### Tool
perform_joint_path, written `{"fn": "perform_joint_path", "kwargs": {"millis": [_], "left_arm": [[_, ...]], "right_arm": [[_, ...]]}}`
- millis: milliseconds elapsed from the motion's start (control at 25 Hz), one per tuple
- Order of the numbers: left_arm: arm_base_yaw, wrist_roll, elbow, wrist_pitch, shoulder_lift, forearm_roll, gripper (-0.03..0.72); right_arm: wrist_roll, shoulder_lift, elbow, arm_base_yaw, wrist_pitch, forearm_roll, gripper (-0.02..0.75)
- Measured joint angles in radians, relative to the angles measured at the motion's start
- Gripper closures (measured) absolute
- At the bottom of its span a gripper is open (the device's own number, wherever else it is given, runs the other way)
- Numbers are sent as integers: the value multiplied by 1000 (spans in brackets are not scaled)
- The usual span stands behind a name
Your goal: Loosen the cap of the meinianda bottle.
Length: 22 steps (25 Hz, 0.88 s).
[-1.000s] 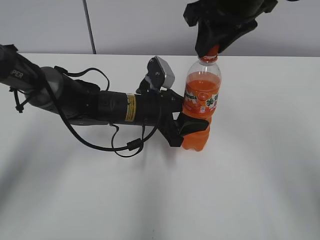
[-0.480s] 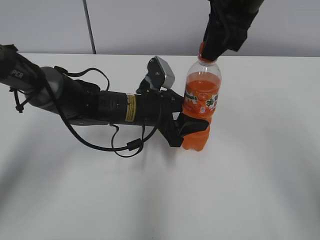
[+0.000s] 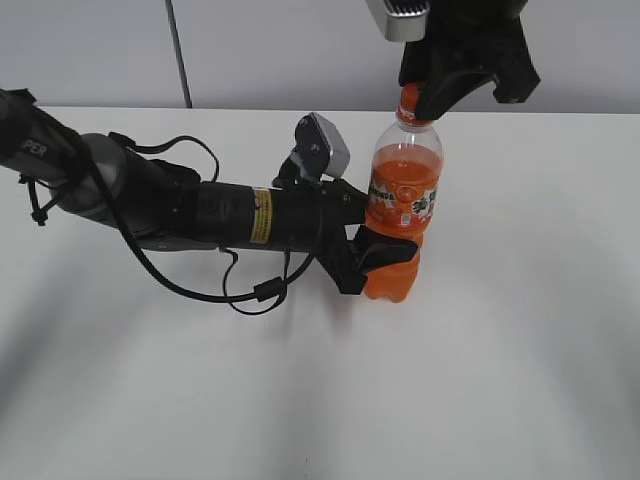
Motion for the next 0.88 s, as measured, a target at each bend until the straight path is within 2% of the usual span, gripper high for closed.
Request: {"fn": "perform_joint_path", "kwargs": {"millis": [680, 880], "left_arm": [[0, 0, 0, 0, 0, 1, 278], [0, 0, 0, -1, 0, 3, 278]], "right_arm": [[-219, 0, -2, 0, 0, 9, 466], [-365, 0, -2, 0, 0, 28, 466]]}}
